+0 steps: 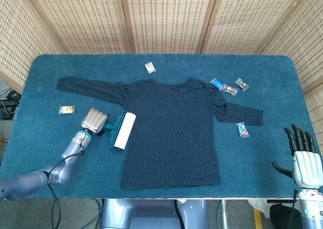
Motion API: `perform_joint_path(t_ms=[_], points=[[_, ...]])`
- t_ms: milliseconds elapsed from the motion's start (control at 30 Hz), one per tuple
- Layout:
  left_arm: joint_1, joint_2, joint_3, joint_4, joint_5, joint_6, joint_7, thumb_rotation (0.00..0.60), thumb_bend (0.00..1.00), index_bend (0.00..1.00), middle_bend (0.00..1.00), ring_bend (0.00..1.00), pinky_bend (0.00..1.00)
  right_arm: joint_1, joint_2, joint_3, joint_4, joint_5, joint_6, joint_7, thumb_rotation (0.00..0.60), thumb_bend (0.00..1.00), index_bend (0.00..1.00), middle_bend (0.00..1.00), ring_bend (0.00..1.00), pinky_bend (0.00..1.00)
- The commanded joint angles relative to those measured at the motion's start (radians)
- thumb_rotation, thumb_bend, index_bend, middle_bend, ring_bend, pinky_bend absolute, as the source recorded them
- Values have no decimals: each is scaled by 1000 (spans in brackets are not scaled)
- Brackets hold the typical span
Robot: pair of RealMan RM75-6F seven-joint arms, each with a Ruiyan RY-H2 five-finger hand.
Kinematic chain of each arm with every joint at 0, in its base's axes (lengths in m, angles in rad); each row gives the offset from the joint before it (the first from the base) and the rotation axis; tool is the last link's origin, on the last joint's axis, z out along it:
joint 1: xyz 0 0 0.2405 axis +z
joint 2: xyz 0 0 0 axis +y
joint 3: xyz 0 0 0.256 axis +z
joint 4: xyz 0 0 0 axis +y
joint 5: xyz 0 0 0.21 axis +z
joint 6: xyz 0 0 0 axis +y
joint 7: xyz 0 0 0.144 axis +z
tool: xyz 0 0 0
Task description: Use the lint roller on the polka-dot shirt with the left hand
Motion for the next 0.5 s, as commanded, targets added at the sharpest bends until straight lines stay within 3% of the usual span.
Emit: perform_joint_path(t_ms=[33,100,167,267,367,500], points=[[-1,-12,5,12,-7,-2,5,600,335,492,822,731,718,0,0,-2,0,-3,1,1,600,124,14,0,0,0],[-1,-21,9,17,-12,-3,7,600,465,547,822,731,718,-1,0,-2,-1,-7,5,1,600,124,14,0,0,0],[0,-26,12,16,-12,0,10,600,675,626,823,731,718,-2,0,-2,-1,-10,9,2,600,124,15,0,0,0],[3,-23,13,2,1,22,11,600,908,750,831,736,719,-3,2,-1,-2,-12,15,6,600,124,22,0,0,0],[5,5,6,-41,5,38,5,600,997,806,839,741,721,-4,3,-2,-3,-15,17,8,600,124,28,0,0,0],[-3,61,-2,-111,-14,49,26,600,1000,828,841,743,721,-4,5,-3,-7,-20,18,9,600,124,29,0,0,0]])
